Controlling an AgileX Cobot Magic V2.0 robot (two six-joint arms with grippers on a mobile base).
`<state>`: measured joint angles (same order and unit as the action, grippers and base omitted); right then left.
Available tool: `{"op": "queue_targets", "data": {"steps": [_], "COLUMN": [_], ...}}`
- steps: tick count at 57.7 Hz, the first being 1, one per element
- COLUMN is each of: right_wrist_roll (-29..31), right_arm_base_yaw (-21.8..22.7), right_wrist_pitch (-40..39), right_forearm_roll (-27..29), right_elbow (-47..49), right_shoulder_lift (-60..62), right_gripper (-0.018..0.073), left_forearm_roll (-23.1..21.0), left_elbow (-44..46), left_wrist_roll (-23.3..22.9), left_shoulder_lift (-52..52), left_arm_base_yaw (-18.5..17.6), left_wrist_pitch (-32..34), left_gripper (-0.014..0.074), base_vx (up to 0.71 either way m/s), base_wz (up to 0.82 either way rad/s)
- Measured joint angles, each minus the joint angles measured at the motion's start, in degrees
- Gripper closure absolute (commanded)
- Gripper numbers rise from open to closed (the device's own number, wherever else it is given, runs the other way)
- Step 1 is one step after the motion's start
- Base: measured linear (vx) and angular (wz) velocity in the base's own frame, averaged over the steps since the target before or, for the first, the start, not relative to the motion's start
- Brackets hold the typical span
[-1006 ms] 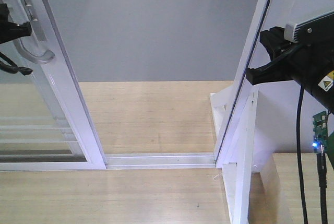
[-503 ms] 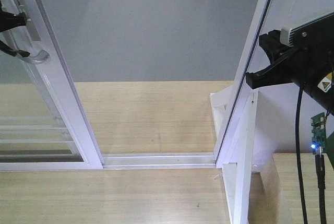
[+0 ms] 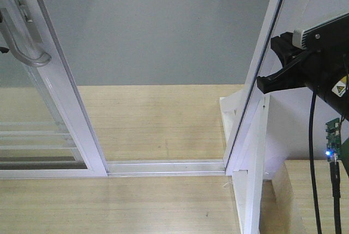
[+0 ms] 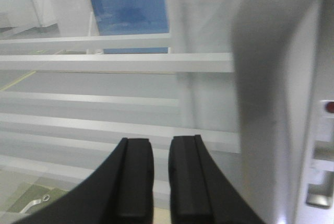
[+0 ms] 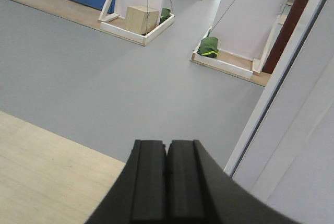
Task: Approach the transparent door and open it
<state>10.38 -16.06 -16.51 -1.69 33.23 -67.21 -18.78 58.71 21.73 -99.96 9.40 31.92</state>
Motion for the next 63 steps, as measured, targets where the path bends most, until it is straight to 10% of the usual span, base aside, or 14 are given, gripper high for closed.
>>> {"op": "queue_targets", "data": {"steps": [12,30,63], "right_wrist_roll": [0.14,0.14,0.18], "right_arm_base_yaw": [0.00,0.00,0.00], "right_wrist_pitch": [0.00,0.07,0.23], "right_forearm_roll": [0.00,0.00,0.00], "right_elbow": [0.00,0.00,0.00], "right_shoulder_lift": [0.00,0.00,0.00], "right_gripper": [0.0565,0.0565,0.0565], "left_forearm_roll": [0.98,19.42,20.24], "left_elbow": [0.00,0.00,0.00], "left_wrist_roll": [-4.00,-15.11,-16.59], "left_shoulder_lift": [0.11,2.47,-1.10], "left_arm_base_yaw": [0.01,-0.17,-0.06], "left_wrist_pitch": [-3.48,-9.67,-0.19], "left_gripper": [0.0381,0.0251,0.0243], "base_vx": [0.00,0.00,0.00], "base_wz": [0.00,0.00,0.00]}}
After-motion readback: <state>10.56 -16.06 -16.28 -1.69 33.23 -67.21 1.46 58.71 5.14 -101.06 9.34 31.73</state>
